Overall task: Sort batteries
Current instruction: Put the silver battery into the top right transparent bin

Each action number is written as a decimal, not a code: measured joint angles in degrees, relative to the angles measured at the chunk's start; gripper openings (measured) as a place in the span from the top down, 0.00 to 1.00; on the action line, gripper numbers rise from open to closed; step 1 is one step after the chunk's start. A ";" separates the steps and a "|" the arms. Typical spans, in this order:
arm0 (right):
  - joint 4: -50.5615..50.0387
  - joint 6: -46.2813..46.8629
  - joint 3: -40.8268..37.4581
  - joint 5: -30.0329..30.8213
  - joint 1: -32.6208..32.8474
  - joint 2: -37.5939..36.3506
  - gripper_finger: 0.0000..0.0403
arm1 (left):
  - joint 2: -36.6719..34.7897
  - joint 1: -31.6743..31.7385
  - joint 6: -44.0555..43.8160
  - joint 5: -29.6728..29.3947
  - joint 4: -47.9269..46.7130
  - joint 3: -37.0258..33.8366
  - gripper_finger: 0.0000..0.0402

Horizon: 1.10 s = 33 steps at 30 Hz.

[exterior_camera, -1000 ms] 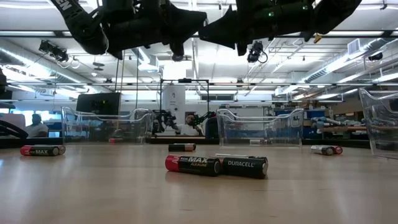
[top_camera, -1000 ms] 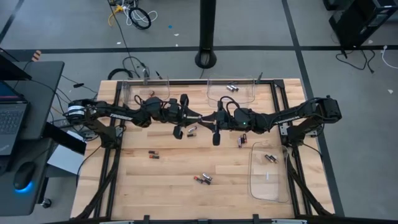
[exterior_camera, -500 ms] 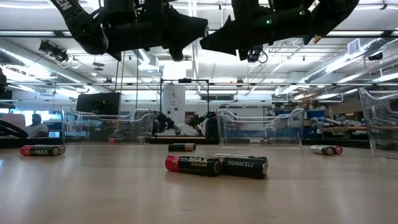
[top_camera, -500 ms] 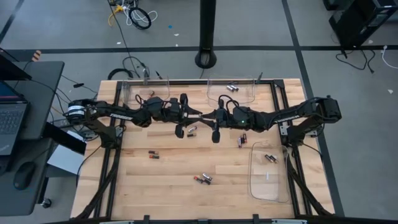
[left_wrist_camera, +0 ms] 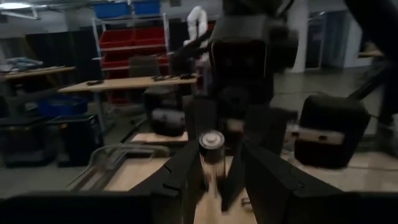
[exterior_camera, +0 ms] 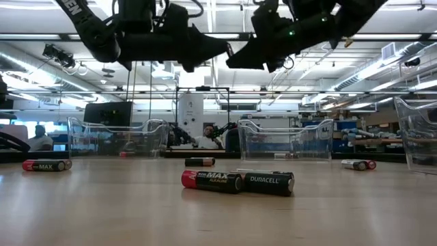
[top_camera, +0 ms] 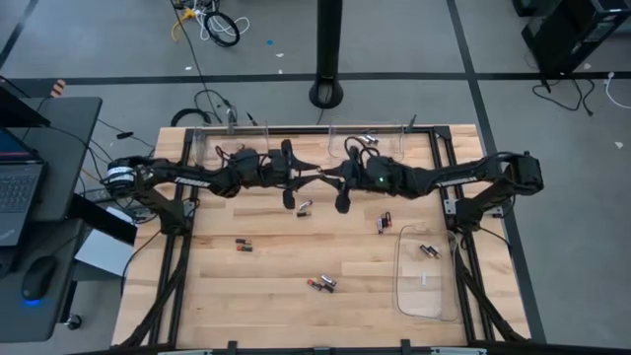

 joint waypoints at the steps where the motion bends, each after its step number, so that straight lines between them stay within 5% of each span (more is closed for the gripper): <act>1: -3.44 -0.32 1.41 0.00 -0.90 -0.40 0.84 | 0.00 0.44 0.24 0.03 -0.44 -0.02 0.69; 7: -25.70 -0.54 11.42 5.86 -8.98 -0.59 0.84 | 0.00 1.13 2.96 -0.32 0.23 -2.60 0.73; 14: -38.73 6.35 17.53 4.44 -20.06 5.19 0.84 | 0.00 1.13 2.63 -1.43 9.44 -8.72 0.84; 23: -46.46 19.95 18.30 1.90 -25.98 13.51 0.84 | 0.00 1.03 -0.52 -1.47 16.45 -15.03 0.92; 33: -50.11 24.04 18.30 1.13 -26.34 20.07 0.84 | 0.00 1.04 -0.30 -1.49 17.32 -16.26 0.92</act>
